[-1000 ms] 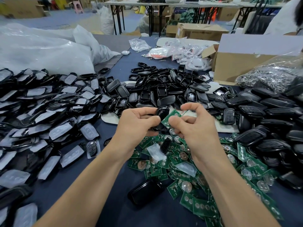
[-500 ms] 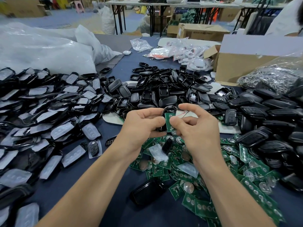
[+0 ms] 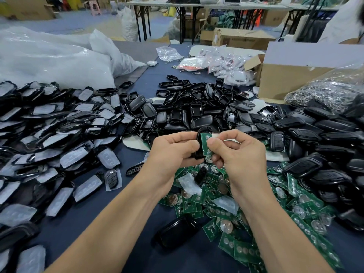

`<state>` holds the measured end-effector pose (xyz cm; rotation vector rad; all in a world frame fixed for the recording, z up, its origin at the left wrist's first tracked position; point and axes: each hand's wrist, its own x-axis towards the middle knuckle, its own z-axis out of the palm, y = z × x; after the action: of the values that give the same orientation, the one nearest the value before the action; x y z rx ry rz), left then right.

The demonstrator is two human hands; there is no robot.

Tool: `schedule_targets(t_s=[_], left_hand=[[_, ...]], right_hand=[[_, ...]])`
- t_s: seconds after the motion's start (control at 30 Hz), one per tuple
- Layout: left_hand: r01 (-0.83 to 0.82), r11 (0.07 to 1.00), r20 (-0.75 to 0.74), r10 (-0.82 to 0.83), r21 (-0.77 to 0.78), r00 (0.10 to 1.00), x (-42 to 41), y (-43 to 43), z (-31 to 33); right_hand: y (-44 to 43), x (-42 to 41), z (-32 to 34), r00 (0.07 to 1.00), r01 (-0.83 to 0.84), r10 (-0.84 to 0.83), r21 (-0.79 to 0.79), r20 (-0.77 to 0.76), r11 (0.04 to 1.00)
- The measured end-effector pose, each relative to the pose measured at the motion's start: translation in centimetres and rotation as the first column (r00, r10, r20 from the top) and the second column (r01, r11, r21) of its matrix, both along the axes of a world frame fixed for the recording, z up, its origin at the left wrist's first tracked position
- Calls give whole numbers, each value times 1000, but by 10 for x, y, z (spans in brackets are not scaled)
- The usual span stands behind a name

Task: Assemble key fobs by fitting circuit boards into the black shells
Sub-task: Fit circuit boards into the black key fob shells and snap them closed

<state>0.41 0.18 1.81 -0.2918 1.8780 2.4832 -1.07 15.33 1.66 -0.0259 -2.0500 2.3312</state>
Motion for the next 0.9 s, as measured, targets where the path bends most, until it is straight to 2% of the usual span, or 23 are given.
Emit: schedule_targets(t_s=[0.43,0.67,0.9], left_hand=[[-3,1000,-7,3,-27,1000,1,1,2],[-58,983,-77,45,-172,996,2,2,0],[-68,980,-139,42,-186,989,2,3,0]], right_hand=[[-2,0,-1,995,96,-101,179,19,979],[2,-3,5,991,-34,5,214,133,976],[4,0,9,977,-115,84,152,197,982]])
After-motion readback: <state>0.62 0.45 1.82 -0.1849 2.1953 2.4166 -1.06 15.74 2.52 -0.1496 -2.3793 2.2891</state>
